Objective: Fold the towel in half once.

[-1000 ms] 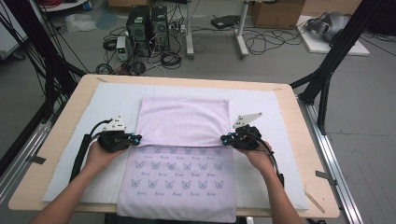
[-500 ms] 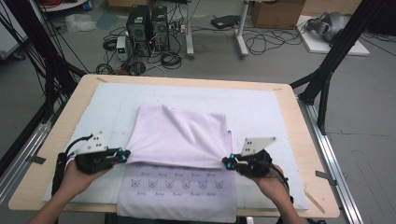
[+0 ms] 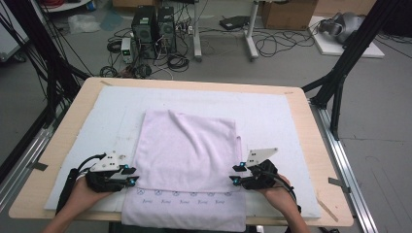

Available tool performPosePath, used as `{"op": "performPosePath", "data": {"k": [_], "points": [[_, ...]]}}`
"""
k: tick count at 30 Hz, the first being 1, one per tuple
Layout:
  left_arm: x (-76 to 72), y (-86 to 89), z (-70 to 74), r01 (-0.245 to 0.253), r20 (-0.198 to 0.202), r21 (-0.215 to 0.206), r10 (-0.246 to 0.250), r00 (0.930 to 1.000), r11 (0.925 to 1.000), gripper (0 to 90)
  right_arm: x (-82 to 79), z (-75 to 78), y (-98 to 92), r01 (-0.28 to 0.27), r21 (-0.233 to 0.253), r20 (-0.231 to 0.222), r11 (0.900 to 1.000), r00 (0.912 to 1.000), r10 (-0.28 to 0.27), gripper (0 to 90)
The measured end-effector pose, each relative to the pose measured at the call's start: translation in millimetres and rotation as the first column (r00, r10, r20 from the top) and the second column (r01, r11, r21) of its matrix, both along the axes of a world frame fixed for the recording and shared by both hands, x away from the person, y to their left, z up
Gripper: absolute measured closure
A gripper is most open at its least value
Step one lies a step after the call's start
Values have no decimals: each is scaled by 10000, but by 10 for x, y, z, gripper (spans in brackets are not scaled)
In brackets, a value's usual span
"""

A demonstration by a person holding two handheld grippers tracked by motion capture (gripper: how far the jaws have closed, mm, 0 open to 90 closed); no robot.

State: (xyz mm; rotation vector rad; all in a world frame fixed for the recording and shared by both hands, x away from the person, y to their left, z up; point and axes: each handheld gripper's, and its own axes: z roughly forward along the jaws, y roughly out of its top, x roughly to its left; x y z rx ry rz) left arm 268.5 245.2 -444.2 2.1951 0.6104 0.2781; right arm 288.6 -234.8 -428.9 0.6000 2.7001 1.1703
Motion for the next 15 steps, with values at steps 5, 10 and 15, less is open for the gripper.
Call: {"op": "performPosePath", "data": {"k": [5,10,15], "points": [[-15,-40,9,236,-40,69,-235,9997,9997,851,-9,-115,32,-144,-235,-87,9996,9999,142,739],[-28,-33,83,201,-26,47,-201,9998,9998,880,-13,-79,25,-281,-137,-214,9995,9994,278,868],[-133,36,318,189,473,-235,-178,9987,9995,882,-92,115,-61,-174,600,80,9980,9998,170,872]]}}
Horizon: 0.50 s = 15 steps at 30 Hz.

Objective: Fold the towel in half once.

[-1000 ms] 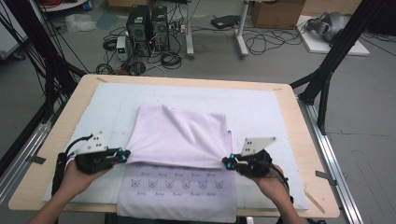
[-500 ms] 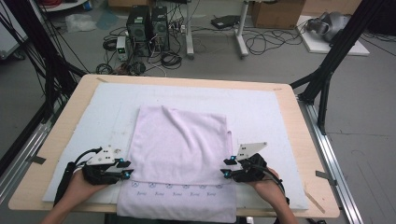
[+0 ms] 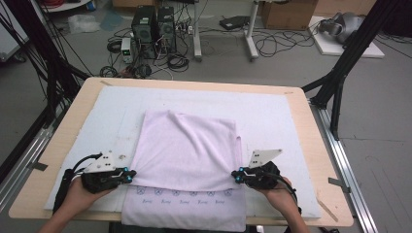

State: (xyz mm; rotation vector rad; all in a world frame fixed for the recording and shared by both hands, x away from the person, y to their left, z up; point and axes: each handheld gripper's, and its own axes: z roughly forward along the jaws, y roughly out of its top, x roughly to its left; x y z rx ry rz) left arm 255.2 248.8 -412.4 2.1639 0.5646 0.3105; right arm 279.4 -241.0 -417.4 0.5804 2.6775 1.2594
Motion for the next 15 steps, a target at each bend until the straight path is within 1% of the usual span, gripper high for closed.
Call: {"op": "performPosePath", "data": {"k": [3,4,6,7,9,10,12,15], "points": [[-118,26,143,152,258,-145,-148,9996,9998,883,-101,147,-24,-112,303,330,9995,9994,102,873],[-175,32,178,213,313,-197,-206,9993,9996,883,-148,191,-32,-198,317,415,9993,9990,185,873],[-307,43,224,496,462,-216,-485,9978,9985,883,-264,265,-52,-358,310,534,9989,9980,341,873],[-374,45,233,739,472,-319,-724,9963,9968,883,-329,293,-60,-513,268,519,9983,9974,498,873],[-483,34,231,996,472,-293,-981,9941,9946,876,-454,345,-85,-995,349,441,9944,9942,980,867],[-506,31,218,1067,497,-268,-1053,9932,9939,856,-496,361,-95,-1097,343,444,9934,9931,1082,840],[-485,33,175,1002,356,-214,-994,9944,9947,765,-521,350,-109,-1246,510,251,9909,9920,1235,745],[-375,30,79,806,108,-77,-805,9967,9967,707,-460,244,-93,-983,526,135,9938,9951,977,662]]}}
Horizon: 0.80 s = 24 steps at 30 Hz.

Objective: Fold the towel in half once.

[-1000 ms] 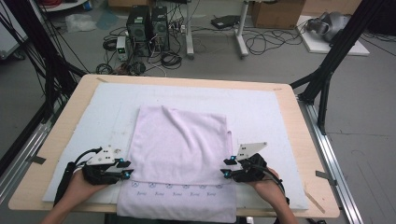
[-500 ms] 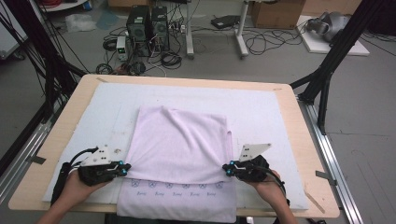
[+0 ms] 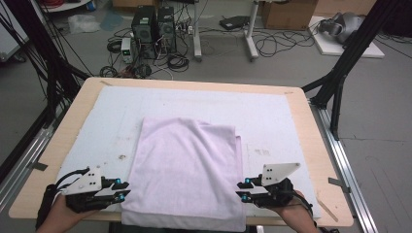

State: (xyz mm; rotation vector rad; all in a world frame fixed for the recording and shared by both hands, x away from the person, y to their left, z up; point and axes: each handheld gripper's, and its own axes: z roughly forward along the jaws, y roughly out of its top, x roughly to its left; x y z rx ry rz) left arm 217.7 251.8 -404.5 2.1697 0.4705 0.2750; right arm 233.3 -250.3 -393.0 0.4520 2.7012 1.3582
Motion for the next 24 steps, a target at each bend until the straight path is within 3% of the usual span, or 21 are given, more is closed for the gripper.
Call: {"op": "performPosePath", "data": {"k": [5,8,9,11,14,16,19,24], "points": [[133,-64,-191,-3,-461,537,28,9989,9986,639,171,-291,104,353,-725,-148,9967,9992,-365,615],[136,-118,-323,291,-845,967,-209,9962,9949,632,248,-456,168,334,-1021,-342,9942,9987,-370,623],[105,-129,-357,322,-631,893,-267,9977,9955,648,256,-494,184,287,-1156,-396,9929,9987,-335,635],[93,-126,-356,458,-789,768,-398,9961,9960,769,256,-499,175,349,-1027,-419,9941,9983,-393,699],[92,-140,-349,518,-748,781,-459,9961,9956,864,256,-486,173,345,-1119,-325,9931,9987,-383,786],[89,-143,-340,513,-724,856,-451,9964,9950,876,241,-476,184,191,-1198,-292,9926,9993,-228,858],[64,-133,-294,482,-652,682,-437,9969,9965,882,220,-457,182,105,-1175,-220,9930,9997,-132,878],[-75,-96,-111,572,-302,282,-563,9980,9980,884,142,-308,73,195,-408,-163,9990,9997,-201,882]]}}
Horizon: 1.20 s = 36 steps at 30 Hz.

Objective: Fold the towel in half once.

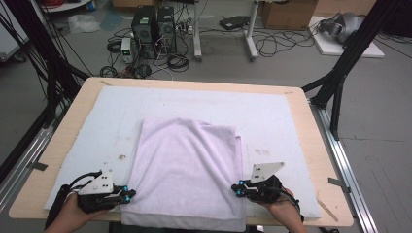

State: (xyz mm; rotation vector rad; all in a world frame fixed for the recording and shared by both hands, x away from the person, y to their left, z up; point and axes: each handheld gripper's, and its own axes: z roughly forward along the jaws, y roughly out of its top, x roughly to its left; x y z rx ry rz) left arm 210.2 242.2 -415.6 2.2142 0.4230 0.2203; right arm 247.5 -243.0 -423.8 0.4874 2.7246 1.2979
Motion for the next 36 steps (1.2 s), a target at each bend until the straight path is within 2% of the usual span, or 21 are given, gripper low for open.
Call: {"op": "performPosePath", "data": {"k": [3,6,8,9,10,12,15,17,19,21,23,24,26,27,28,29,30,32,36], "points": [[-133,2,100,254,153,-220,-251,9996,9994,884,-116,118,-52,-135,252,183,9996,9997,131,882],[-201,2,113,376,226,-219,-371,9991,9991,875,-237,156,-58,-613,259,-75,9978,9981,615,867],[-179,12,82,198,160,-185,-195,9997,9996,791,-239,136,-53,-682,274,-259,9973,9973,689,788],[-149,19,63,86,173,-135,-83,9998,9999,745,-224,127,-50,-512,261,-257,9983,9983,519,742],[-116,24,47,-17,142,-141,19,9999,9999,719,-187,121,-52,-411,319,-281,9986,9987,420,733],[-25,25,35,-227,198,-134,229,9995,9997,681,-93,126,-49,-120,382,-165,9992,9998,126,675],[145,5,49,-551,372,-243,560,9977,9982,669,157,154,-36,433,229,-7,9988,9991,-433,663],[321,-19,52,-982,442,-335,997,9940,9946,669,384,161,-32,958,208,156,9952,9952,-961,660],[514,-46,30,-1248,339,-382,1261,9914,9914,664,625,154,-20,1540,-109,127,9880,9880,-1539,650],[688,-89,-31,-1444,152,-297,1448,9893,9891,652,818,115,16,1848,-373,96,9821,9828,-1845,640],[826,-147,-124,-1543,30,118,1543,9880,9879,643,932,37,68,1854,-371,65,9820,9827,-1853,632],[861,-163,-158,-1580,-85,252,1583,9874,9871,641,969,-16,102,1886,-718,106,9794,9821,-1883,631],[918,-201,-250,-1664,-237,536,1678,9855,9846,638,1003,-90,130,1960,-1007,-96,9754,9802,-1979,654],[925,-197,-271,-1642,-273,327,1651,9859,9859,642,1012,-126,134,2006,-1176,-113,9726,9791,-2033,689],[925,-195,-276,-1657,-312,238,1664,9856,9859,686,1017,-149,132,2079,-1114,-172,9718,9773,-2111,736],[923,-195,-274,-1625,-333,235,1632,9860,9864,736,1024,-148,126,2038,-1040,-256,9735,9779,-2075,821],[913,-199,-270,-1572,-292,260,1580,9870,9872,795,1016,-138,126,1915,-1020,-337,9762,9801,-1958,869],[894,-203,-253,-1517,-179,389,1525,9881,9877,854,990,-118,140,1654,-1083,-270,9803,9852,-1692,877],[832,-163,-221,-1490,-124,331,1494,9887,9883,870,807,12,147,1251,-955,-199,9875,9916,-1275,878]]}}
